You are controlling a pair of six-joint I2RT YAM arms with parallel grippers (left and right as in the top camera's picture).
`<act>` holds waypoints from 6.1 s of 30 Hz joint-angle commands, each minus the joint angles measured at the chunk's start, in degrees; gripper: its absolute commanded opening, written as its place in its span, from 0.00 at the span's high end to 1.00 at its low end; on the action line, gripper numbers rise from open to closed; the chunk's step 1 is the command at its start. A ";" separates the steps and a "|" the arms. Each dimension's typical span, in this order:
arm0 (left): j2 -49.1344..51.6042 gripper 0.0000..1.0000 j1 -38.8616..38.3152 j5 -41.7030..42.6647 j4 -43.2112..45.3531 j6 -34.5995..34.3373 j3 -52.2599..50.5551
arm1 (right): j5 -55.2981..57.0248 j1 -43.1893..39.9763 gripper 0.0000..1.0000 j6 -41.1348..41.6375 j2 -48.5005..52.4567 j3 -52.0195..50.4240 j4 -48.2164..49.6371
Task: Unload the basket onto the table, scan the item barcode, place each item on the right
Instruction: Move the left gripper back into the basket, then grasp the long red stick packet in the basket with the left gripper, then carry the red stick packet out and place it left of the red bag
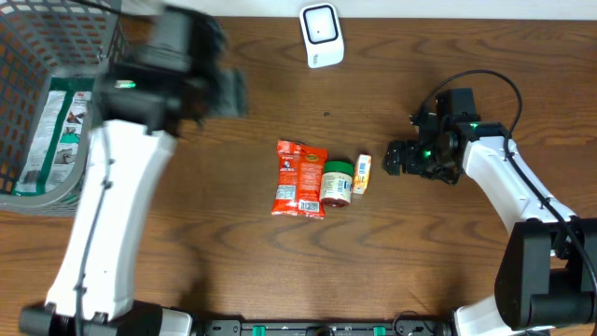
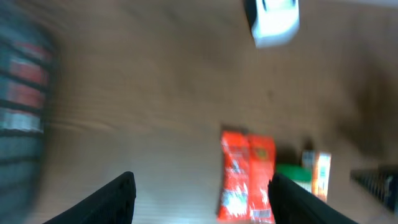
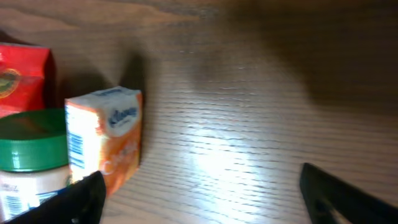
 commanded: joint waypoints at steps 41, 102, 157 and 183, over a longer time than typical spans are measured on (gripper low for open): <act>41.64 0.06 39.56 15.32 -1.81 38.25 14.91 | 2.27 -0.35 0.01 -0.28 -0.44 0.70 -1.31; 2.34 0.93 36.65 -4.83 22.29 7.82 -2.91 | 2.29 -0.33 0.01 -0.26 -0.44 0.70 -1.31; -0.35 0.38 -9.97 0.46 36.63 -12.48 -57.16 | 2.27 -0.33 0.01 -0.26 -0.44 0.70 -1.31; -1.49 0.70 8.70 -4.66 3.32 3.78 0.90 | 2.27 -0.33 0.01 -0.28 -0.44 0.70 -1.31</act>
